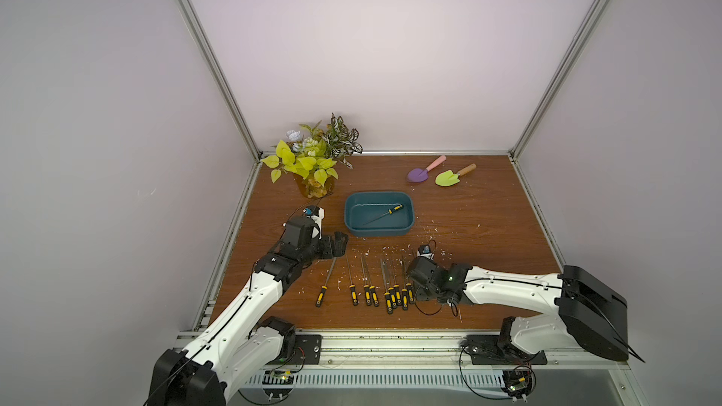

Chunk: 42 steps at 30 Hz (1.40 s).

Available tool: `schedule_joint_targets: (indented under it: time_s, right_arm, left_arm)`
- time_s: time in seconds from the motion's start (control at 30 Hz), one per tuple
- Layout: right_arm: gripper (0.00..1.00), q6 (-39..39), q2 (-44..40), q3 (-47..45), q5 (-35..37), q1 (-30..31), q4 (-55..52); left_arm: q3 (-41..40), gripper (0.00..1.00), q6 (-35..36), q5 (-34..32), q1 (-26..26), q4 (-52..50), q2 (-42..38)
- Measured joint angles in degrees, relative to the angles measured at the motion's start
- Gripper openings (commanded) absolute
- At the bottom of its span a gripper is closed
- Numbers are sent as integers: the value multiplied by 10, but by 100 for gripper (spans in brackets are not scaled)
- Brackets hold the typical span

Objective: Put the file tool into the storage box
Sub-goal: Pick up the file tool from the center of the board, then place the file tool in the storage box.

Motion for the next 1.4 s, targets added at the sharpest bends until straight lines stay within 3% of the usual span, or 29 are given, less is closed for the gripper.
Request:
schedule_joint_targets:
  time_s: [0.3, 0.6, 0.8, 1.1, 1.4]
  right_arm:
    - [7, -66, -118, 61, 15, -27, -34]
    - [11, -183, -118, 137, -7, -39, -35]
    - [12, -256, -51, 205, -38, -59, -37]
    - [9, -412, 128, 340, -152, -162, -39]
    - [6, -606, 249, 446, -167, -227, -34]
  left_arm:
    - [0, 99, -1, -10, 0, 4, -2]
    - [0, 99, -10, 22, 0, 37, 85]
    - [17, 99, -40, 49, -1, 53, 127]
    - [116, 99, -61, 47, -2, 55, 161]
    - [62, 99, -151, 4, -2, 63, 127]
